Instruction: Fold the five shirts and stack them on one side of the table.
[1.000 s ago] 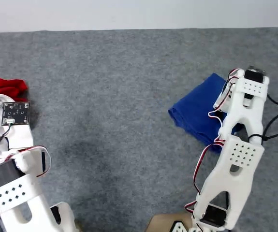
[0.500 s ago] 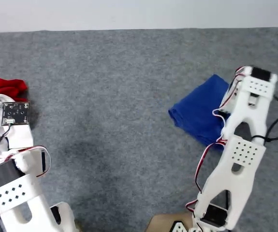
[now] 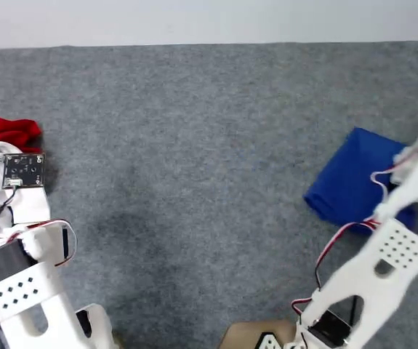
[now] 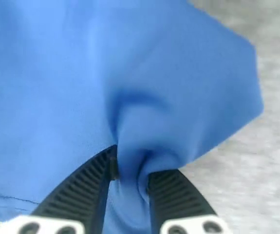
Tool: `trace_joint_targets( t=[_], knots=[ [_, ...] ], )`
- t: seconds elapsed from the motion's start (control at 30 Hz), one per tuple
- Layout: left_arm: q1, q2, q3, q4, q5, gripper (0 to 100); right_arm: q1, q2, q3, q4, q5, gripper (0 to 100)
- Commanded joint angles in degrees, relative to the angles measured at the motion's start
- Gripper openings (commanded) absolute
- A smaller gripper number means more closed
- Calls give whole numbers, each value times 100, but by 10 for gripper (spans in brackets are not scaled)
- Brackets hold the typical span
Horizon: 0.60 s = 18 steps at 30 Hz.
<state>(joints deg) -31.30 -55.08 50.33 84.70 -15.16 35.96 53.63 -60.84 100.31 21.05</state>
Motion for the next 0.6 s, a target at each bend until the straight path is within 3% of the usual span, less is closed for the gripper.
trace_joint_targets(
  t=[0.0, 0.3, 0.57],
  knots=[
    [53, -18, -40, -88, -35, 7, 585, -532, -466, 22, 536, 9],
    [53, -18, -48, -88, -35, 7, 1727, -497, -993, -743, 1398, 9],
    [53, -18, -57, -88, -35, 7, 1851, 110, -1029, -1156, 1591, 9]
  ],
)
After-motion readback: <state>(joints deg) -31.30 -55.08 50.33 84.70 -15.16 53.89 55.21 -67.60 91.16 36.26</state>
